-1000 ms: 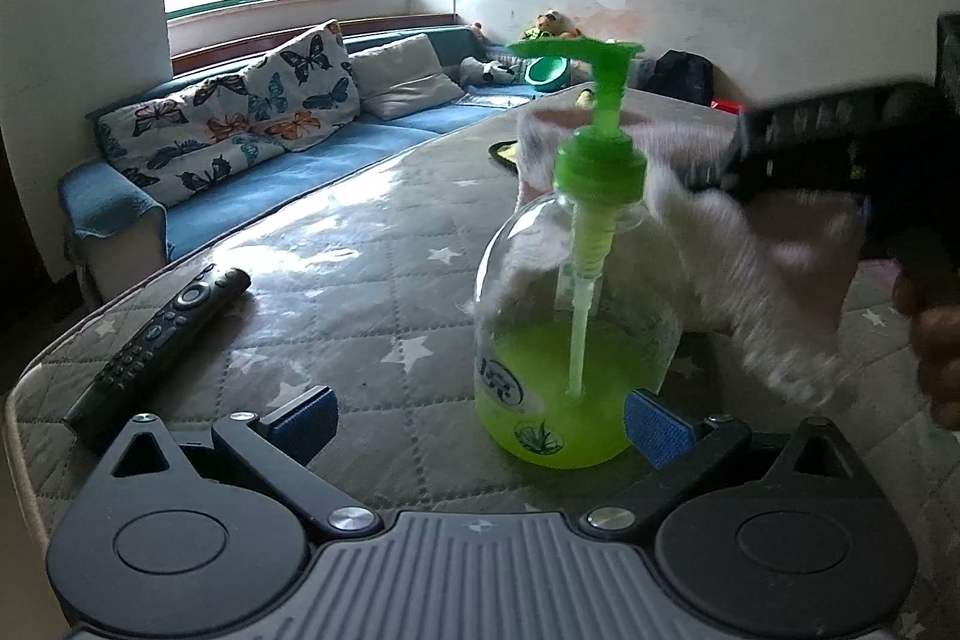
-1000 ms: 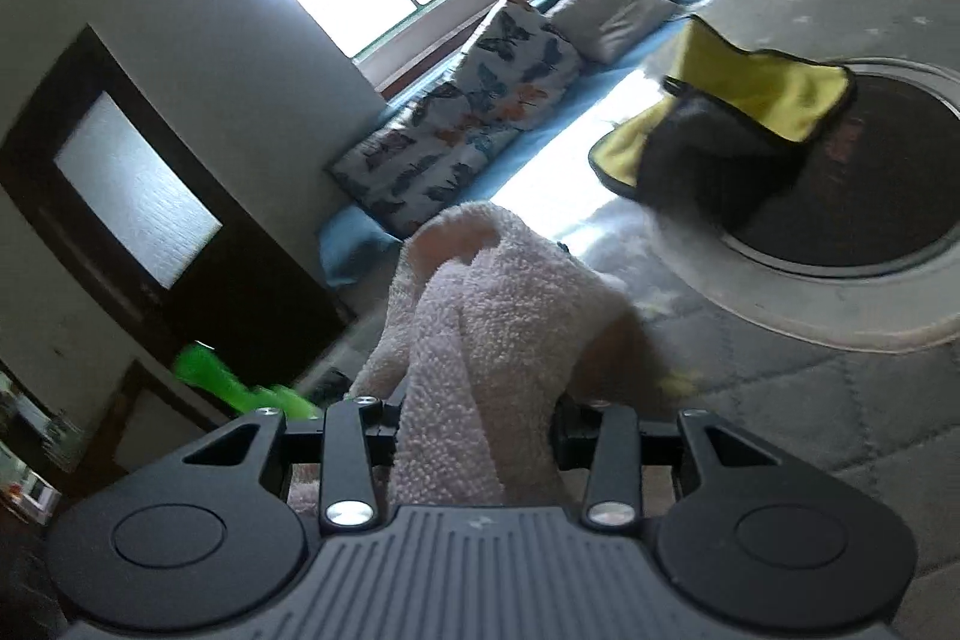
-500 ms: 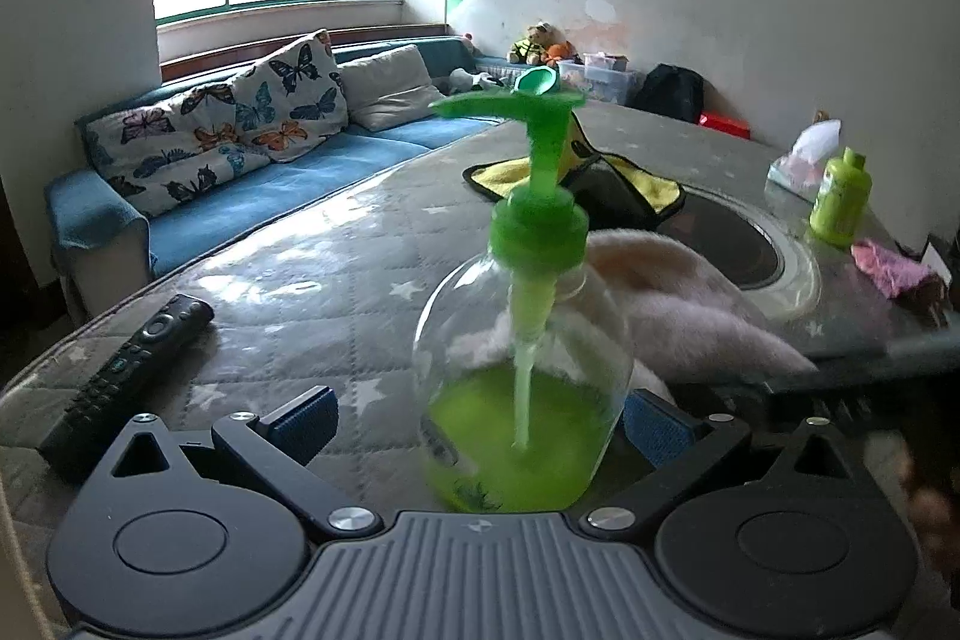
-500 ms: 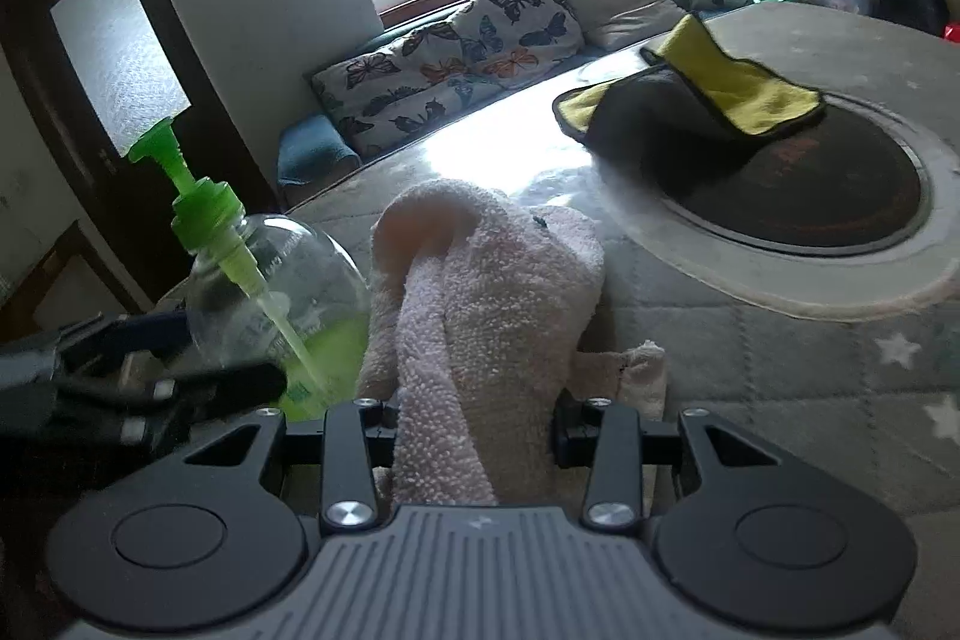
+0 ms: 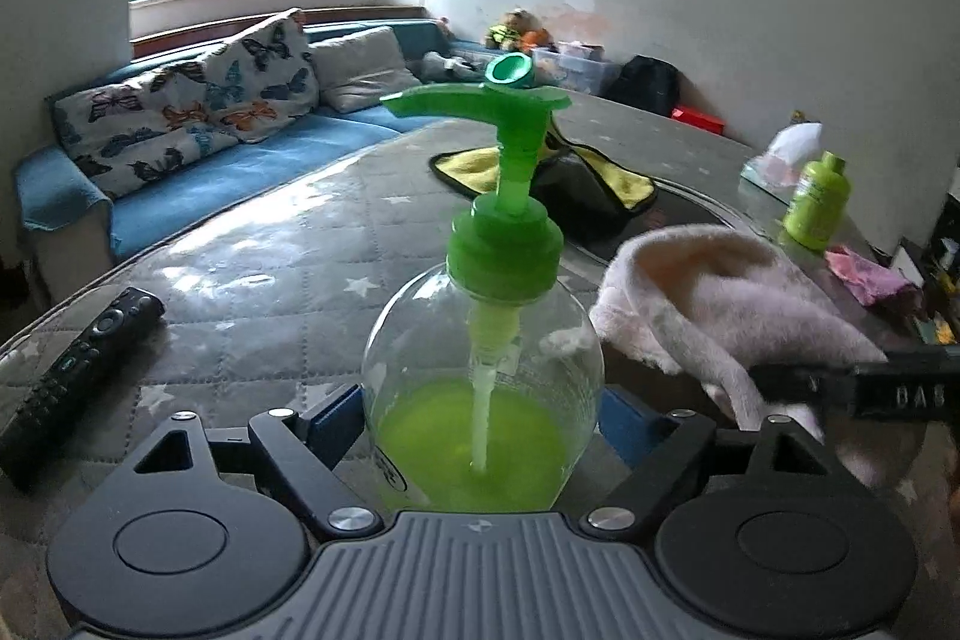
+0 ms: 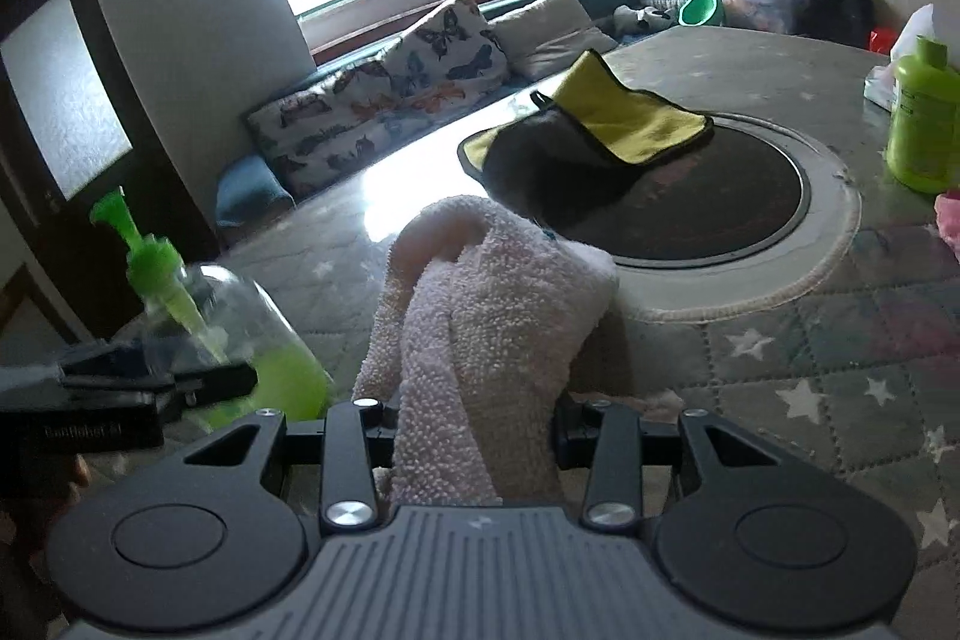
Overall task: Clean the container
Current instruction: 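Wipe the pump bottle with the towel in the right gripper while the left gripper holds the bottle, then rub the towel around the bottle shoulder with the right gripper while the left gripper holds the bottle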
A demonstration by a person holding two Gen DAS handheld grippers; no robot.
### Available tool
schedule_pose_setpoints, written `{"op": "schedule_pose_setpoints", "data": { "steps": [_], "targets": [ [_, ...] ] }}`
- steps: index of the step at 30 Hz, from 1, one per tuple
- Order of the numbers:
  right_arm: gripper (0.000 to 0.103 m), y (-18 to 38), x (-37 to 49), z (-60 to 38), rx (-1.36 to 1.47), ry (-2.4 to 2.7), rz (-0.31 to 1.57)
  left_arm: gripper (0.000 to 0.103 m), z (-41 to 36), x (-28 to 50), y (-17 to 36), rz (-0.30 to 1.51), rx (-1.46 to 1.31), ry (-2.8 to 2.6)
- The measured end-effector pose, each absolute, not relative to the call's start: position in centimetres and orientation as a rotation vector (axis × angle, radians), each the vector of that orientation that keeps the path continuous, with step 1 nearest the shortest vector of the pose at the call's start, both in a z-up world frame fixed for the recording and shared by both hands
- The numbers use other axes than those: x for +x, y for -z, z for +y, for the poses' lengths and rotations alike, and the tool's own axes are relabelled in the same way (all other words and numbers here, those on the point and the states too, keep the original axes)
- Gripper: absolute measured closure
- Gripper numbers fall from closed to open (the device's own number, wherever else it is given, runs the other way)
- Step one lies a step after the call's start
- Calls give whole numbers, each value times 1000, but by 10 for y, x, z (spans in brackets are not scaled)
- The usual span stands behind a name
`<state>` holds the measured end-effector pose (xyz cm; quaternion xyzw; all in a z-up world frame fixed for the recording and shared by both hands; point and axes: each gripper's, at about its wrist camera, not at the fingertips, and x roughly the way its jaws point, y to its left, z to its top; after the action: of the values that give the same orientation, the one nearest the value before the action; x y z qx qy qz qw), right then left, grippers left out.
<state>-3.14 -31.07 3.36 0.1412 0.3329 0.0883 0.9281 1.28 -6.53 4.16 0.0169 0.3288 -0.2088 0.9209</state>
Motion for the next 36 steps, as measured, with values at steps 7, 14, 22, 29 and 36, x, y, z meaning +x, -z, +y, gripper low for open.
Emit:
{"op": "schedule_pose_setpoints", "data": {
  "steps": [7,14,22,29,36],
  "targets": [
    [64,-54,-35,-308,380,-277,617,17,-64,-16,-44,662,135,641],
    [64,-63,-31,-290,453,-408,587,16,-62,-32,-41,637,186,700],
    [63,-31,-25,-292,533,-356,635,16,-56,-34,-36,638,155,693],
    [63,-9,-26,-282,415,-278,698,16,-59,-41,-34,627,179,671],
    [63,-11,-41,-275,330,-259,701,16,-62,-44,-32,617,206,643]
  ]
}}
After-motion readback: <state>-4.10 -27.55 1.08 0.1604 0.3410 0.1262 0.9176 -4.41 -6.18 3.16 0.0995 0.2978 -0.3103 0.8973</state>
